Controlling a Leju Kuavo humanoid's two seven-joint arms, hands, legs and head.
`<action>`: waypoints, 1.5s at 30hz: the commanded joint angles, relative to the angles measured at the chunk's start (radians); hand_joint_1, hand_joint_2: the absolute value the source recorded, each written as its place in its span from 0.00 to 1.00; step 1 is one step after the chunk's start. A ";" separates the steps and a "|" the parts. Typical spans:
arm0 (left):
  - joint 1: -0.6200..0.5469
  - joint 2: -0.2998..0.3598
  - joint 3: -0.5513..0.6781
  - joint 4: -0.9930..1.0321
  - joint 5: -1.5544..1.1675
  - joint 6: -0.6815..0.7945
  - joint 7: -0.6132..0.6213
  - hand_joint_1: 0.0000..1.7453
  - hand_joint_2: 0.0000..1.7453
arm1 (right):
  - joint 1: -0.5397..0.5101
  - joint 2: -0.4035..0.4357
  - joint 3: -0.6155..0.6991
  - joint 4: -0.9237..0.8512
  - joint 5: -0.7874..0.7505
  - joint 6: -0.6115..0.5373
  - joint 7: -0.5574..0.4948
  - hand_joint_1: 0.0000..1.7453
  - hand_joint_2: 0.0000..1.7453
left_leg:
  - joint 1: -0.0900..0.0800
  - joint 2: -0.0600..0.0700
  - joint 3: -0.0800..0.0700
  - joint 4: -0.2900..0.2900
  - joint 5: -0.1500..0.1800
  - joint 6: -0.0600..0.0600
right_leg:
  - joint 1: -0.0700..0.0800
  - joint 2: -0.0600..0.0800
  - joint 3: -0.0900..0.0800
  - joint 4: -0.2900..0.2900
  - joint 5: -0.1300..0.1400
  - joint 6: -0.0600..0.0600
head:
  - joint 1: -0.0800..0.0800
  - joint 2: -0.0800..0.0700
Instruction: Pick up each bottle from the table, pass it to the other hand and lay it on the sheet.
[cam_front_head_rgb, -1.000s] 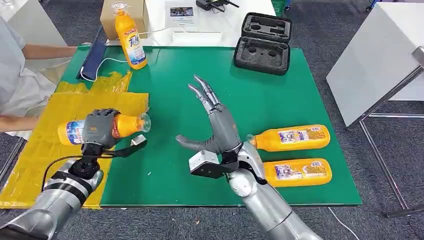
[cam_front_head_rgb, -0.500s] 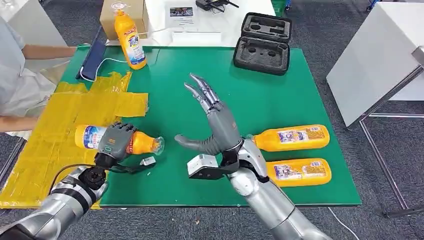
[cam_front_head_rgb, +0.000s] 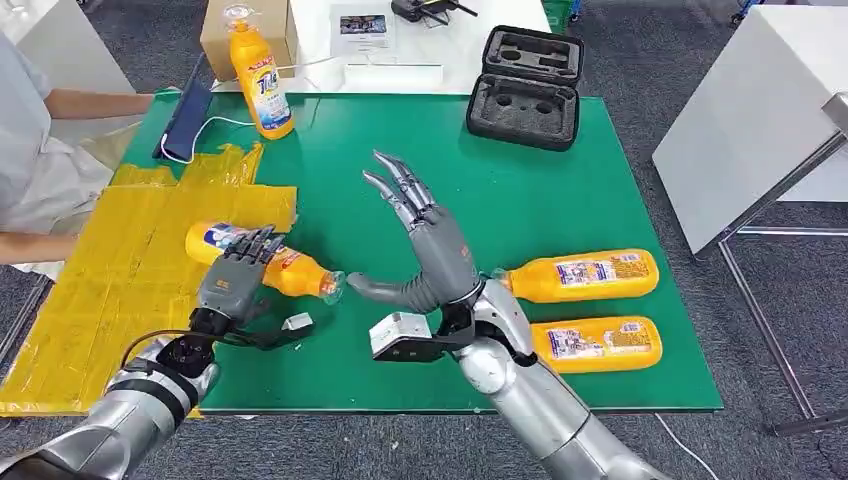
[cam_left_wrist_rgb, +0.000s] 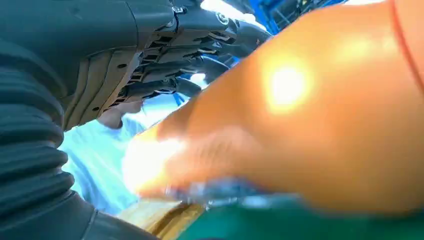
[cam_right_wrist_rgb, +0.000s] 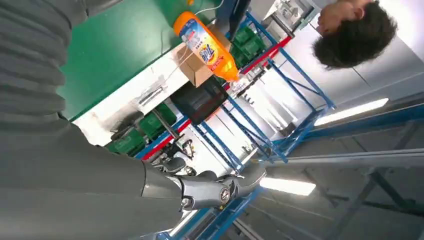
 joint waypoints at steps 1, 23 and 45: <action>-0.014 -0.043 0.185 0.048 -0.027 -0.008 -0.029 0.00 1.00 | -0.032 -0.015 0.027 0.048 0.004 -0.001 0.006 0.00 1.00 | -0.001 0.003 0.016 -0.001 -0.007 0.000 | -0.001 0.003 0.017 -0.003 -0.006 0.000 | 0.000 0.000; 0.211 -0.267 0.622 -0.715 0.941 -0.189 -0.804 0.00 1.00 | 0.011 -0.019 -0.099 0.079 0.243 -0.024 0.105 0.00 1.00 | -0.002 0.006 0.019 -0.002 -0.011 -0.001 | -0.001 0.006 0.018 -0.005 -0.005 -0.001 | 0.000 0.000; 0.242 -0.278 0.441 -0.700 1.344 -0.691 -0.632 0.00 1.00 | -0.342 -0.359 -0.223 0.697 0.542 0.286 0.275 0.00 1.00 | -0.005 -0.005 0.023 0.001 -0.010 0.003 | -0.004 -0.002 0.026 -0.001 -0.009 0.000 | 0.000 0.000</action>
